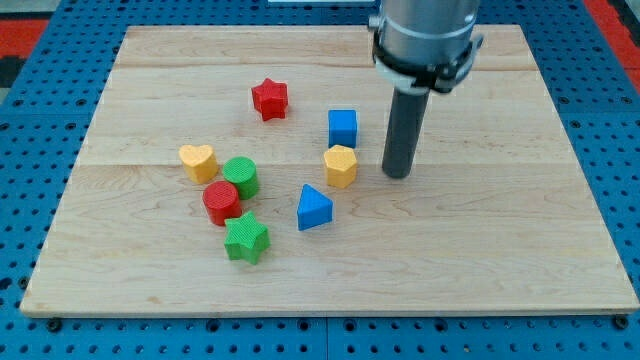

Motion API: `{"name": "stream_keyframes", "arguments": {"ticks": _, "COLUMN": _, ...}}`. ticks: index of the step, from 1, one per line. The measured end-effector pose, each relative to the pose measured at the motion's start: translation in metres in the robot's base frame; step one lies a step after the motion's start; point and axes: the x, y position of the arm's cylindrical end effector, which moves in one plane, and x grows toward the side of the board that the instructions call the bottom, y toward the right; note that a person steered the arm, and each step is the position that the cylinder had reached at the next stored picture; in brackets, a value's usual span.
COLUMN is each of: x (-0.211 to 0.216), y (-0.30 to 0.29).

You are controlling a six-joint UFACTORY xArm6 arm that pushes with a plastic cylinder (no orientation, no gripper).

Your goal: Adjust the green star below the red circle

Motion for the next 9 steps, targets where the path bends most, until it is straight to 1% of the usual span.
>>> {"name": "stream_keyframes", "arguments": {"ticks": 1, "x": 0.004, "y": -0.014}}
{"name": "stream_keyframes", "arguments": {"ticks": 3, "x": -0.001, "y": -0.031}}
{"name": "stream_keyframes", "arguments": {"ticks": 4, "x": 0.012, "y": -0.020}}
{"name": "stream_keyframes", "arguments": {"ticks": 5, "x": 0.092, "y": -0.009}}
{"name": "stream_keyframes", "arguments": {"ticks": 6, "x": 0.115, "y": -0.030}}
{"name": "stream_keyframes", "arguments": {"ticks": 7, "x": 0.091, "y": -0.079}}
{"name": "stream_keyframes", "arguments": {"ticks": 8, "x": 0.074, "y": -0.104}}
{"name": "stream_keyframes", "arguments": {"ticks": 9, "x": 0.076, "y": -0.102}}
